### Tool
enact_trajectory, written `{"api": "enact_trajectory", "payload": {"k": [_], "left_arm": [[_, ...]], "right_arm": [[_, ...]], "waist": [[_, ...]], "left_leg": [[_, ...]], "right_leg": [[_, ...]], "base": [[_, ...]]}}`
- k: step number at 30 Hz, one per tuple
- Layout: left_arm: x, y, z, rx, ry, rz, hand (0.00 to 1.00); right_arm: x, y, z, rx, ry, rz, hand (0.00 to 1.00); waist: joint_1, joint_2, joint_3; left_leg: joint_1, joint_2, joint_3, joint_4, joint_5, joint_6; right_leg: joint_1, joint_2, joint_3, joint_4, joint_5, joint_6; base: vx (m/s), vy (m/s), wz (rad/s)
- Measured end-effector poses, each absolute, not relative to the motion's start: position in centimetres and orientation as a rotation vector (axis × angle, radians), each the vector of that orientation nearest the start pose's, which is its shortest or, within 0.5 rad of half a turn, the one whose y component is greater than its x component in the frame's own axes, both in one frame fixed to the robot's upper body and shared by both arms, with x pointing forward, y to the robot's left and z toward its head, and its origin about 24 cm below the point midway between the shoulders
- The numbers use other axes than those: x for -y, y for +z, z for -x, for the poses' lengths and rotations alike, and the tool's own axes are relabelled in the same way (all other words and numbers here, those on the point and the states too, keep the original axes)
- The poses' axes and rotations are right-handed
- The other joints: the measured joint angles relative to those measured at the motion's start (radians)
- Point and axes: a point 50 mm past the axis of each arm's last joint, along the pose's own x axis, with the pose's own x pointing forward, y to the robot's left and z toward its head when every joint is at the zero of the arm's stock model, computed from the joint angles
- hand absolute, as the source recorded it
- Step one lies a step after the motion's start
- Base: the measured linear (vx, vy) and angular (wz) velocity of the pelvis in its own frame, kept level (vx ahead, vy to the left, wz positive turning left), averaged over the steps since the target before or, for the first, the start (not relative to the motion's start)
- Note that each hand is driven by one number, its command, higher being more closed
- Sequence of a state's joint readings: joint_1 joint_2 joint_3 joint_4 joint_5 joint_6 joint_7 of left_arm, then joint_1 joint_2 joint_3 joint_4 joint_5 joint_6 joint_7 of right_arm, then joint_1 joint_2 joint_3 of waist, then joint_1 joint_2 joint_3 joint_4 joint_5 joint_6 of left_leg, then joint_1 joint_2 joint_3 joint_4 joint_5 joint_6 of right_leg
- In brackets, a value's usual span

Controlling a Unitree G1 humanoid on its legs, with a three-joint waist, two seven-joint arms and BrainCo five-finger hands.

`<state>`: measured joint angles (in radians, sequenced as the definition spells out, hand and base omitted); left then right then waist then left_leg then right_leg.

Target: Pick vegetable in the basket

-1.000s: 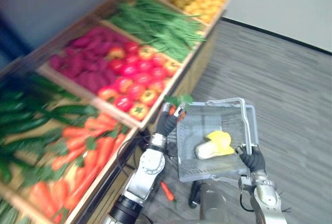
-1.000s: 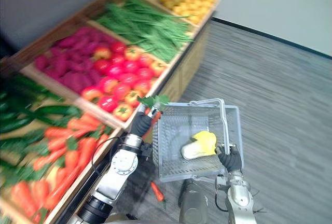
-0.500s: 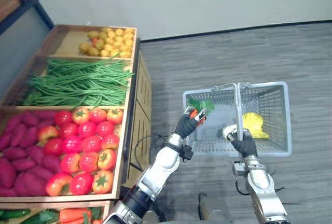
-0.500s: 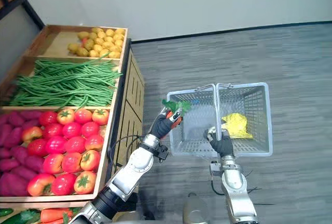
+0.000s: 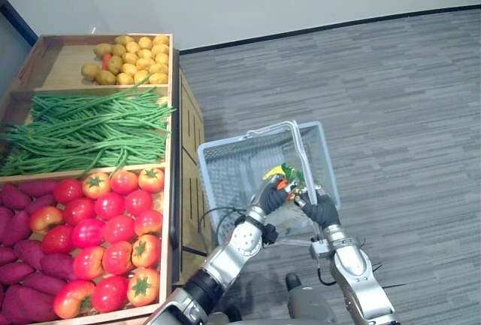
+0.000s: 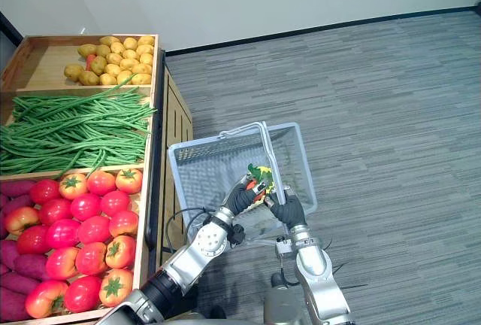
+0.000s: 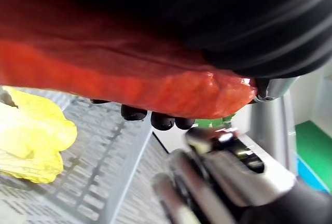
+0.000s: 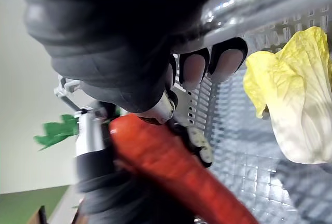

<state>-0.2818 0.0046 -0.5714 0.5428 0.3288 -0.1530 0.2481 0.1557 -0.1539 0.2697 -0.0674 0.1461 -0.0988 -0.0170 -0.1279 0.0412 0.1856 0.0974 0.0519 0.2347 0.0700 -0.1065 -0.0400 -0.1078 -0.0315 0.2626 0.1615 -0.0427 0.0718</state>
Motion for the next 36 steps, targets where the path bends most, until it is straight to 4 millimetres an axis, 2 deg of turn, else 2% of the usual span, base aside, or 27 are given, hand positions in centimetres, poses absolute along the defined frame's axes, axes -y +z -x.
{"api": "enact_trajectory", "payload": {"k": [4,6,9,14,19,24,25,27,31,36], "left_arm": [[-2.8,-2.3,-25.9,-0.052,-0.445,-0.598,0.00],[-3.0,-2.6,-25.8,-0.069,-0.444,-0.607,0.00],[-3.0,-2.6,-25.8,-0.065,-0.445,-0.631,0.00],[-2.9,-2.3,-26.0,-0.048,-0.447,-0.642,0.00],[-2.3,-0.9,-25.7,0.014,-0.443,-0.596,0.00],[-2.3,0.9,-24.2,0.069,-0.413,-0.440,0.00],[-2.8,1.9,-23.7,0.107,-0.397,-0.365,0.00],[-3.4,2.5,-23.6,0.122,-0.379,-0.314,0.00],[-7.2,2.7,-22.9,0.077,-0.229,-0.114,0.00],[-10.7,1.4,-21.9,0.005,-0.098,-0.029,0.00]], "right_arm": [[10.3,2.5,-21.2,-0.035,0.283,-0.084,1.00],[9.7,2.6,-21.1,-0.032,0.298,-0.103,1.00],[9.6,2.6,-21.1,-0.031,0.297,-0.106,1.00],[9.6,2.7,-21.1,-0.026,0.295,-0.085,1.00],[10.6,3.4,-21.3,0.017,0.251,-0.019,1.00],[13.5,3.5,-21.7,0.029,0.088,0.033,1.00],[15.4,3.2,-21.4,0.014,-0.007,0.057,1.00],[16.8,3.0,-21.1,0.001,-0.075,0.074,1.00],[20.3,2.4,-19.8,-0.044,-0.237,0.132,1.00],[23.2,1.6,-18.1,-0.097,-0.370,0.157,1.00]], "waist": [[-0.002,-0.026,-0.002],[-0.008,-0.038,-0.003],[-0.018,-0.049,-0.006],[-0.021,-0.049,-0.007],[-0.019,-0.049,-0.007],[-0.017,-0.046,-0.009],[0.001,-0.042,-0.011],[0.009,-0.038,-0.013],[0.011,-0.008,-0.033],[0.030,0.016,-0.049]], "left_leg": [[-0.009,-0.001,0.012,-0.006,0.000,0.000],[-0.013,-0.001,0.012,-0.016,0.000,0.000],[-0.014,-0.003,0.011,-0.027,0.002,0.004],[-0.017,-0.003,0.005,-0.027,0.002,0.004],[-0.021,-0.003,-0.005,-0.027,0.002,0.004],[-0.020,-0.003,-0.022,-0.027,0.003,0.006],[-0.020,-0.003,-0.025,-0.027,0.003,0.006],[-0.020,-0.004,-0.027,-0.027,0.003,0.006],[-0.025,-0.011,-0.044,-0.028,0.004,0.007],[-0.024,-0.010,-0.051,-0.028,0.004,0.007]], "right_leg": [[0.000,-0.002,0.017,-0.045,0.031,0.004],[-0.003,-0.004,0.019,-0.064,0.043,0.003],[-0.003,-0.011,0.022,-0.080,0.059,0.013],[-0.003,-0.013,0.015,-0.080,0.061,0.017],[-0.002,-0.015,0.006,-0.082,0.061,0.017],[0.013,-0.019,-0.012,-0.093,0.061,0.017],[0.014,-0.020,-0.015,-0.094,0.061,0.017],[0.015,-0.020,-0.017,-0.095,0.061,0.017],[0.017,-0.023,-0.040,-0.096,0.059,0.020],[0.020,-0.023,-0.047,-0.096,0.059,0.021]], "base": [[-0.05,0.020,-0.13],[-0.05,0.024,-0.05],[-0.03,0.013,-0.02],[0.00,0.000,0.02],[0.01,0.002,0.06],[0.01,0.002,0.10],[0.00,-0.003,0.06],[-0.01,-0.005,0.05],[-0.01,-0.003,0.09],[-0.01,-0.007,0.03]]}}
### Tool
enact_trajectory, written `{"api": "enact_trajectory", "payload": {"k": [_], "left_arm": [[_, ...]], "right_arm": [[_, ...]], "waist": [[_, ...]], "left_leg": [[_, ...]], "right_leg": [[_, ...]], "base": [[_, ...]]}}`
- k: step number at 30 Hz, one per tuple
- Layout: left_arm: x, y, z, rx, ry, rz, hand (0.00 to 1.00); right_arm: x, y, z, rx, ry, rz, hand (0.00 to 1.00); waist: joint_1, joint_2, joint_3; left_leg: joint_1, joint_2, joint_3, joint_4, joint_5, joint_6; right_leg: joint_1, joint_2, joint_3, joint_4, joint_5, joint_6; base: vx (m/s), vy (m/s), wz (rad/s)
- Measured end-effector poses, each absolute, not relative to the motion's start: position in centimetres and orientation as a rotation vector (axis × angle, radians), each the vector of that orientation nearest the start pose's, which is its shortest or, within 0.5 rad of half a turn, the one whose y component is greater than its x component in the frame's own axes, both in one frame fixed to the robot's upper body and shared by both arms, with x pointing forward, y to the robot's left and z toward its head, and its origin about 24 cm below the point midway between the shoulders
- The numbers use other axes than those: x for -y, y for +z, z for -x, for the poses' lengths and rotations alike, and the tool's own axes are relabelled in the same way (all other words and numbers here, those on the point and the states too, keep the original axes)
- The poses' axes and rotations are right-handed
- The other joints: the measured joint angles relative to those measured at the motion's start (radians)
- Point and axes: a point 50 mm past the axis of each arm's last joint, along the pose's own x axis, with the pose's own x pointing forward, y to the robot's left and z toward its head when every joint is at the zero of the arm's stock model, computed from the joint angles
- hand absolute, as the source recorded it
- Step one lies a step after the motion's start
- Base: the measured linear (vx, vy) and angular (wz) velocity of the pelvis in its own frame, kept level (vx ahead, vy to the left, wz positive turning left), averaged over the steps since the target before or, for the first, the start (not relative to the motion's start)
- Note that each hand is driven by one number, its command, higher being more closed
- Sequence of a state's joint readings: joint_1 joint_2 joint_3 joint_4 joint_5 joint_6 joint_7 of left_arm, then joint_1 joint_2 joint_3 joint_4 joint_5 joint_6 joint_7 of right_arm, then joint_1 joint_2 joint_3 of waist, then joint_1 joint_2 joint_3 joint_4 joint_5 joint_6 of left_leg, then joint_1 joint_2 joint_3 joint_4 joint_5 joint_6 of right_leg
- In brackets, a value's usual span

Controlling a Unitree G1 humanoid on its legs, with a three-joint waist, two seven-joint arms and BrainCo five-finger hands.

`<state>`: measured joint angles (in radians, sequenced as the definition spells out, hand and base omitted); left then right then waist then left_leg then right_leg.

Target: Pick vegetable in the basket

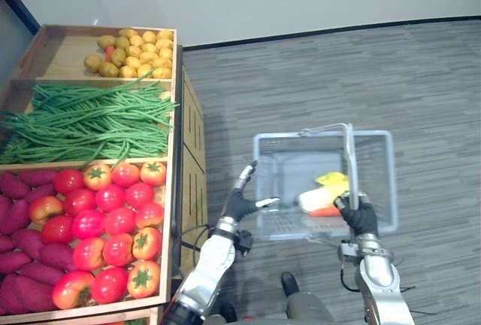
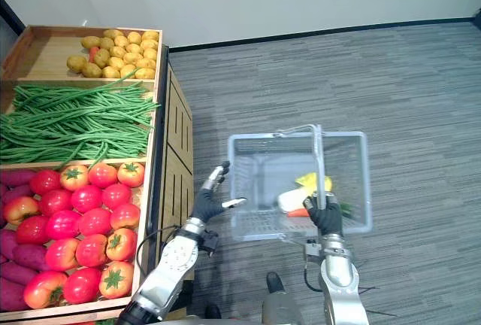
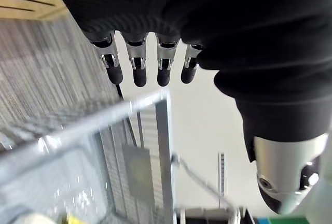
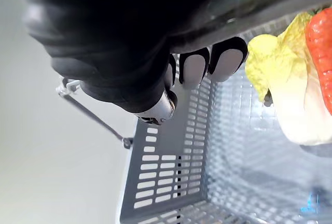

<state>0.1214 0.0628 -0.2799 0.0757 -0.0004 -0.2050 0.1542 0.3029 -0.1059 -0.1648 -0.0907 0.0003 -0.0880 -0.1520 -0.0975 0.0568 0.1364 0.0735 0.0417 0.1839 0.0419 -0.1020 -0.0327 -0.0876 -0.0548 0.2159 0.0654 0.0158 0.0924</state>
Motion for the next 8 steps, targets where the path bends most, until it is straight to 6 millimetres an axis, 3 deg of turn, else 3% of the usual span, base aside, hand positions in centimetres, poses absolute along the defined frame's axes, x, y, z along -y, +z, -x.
{"api": "enact_trajectory", "payload": {"k": [5,8], "left_arm": [[-15.3,-1.3,-20.6,-0.120,0.090,-0.032,0.00],[-17.5,-3.2,-19.5,-0.214,0.186,-0.052,0.00]], "right_arm": [[25.0,-1.6,-16.1,-0.255,-0.450,0.161,1.00],[25.0,-3.5,-14.7,-0.355,-0.462,0.144,1.00]], "waist": [[0.002,-0.009,-0.017],[0.004,-0.015,-0.019]], "left_leg": [[0.006,0.008,-0.024,0.002,0.000,0.000],[0.003,0.008,-0.025,-0.001,0.000,-0.001]], "right_leg": [[0.028,-0.004,-0.023,-0.015,0.000,-0.001],[0.030,-0.004,-0.023,-0.016,0.000,-0.001]], "base": [[-0.01,-0.013,0.14],[-0.01,-0.004,0.01]]}}
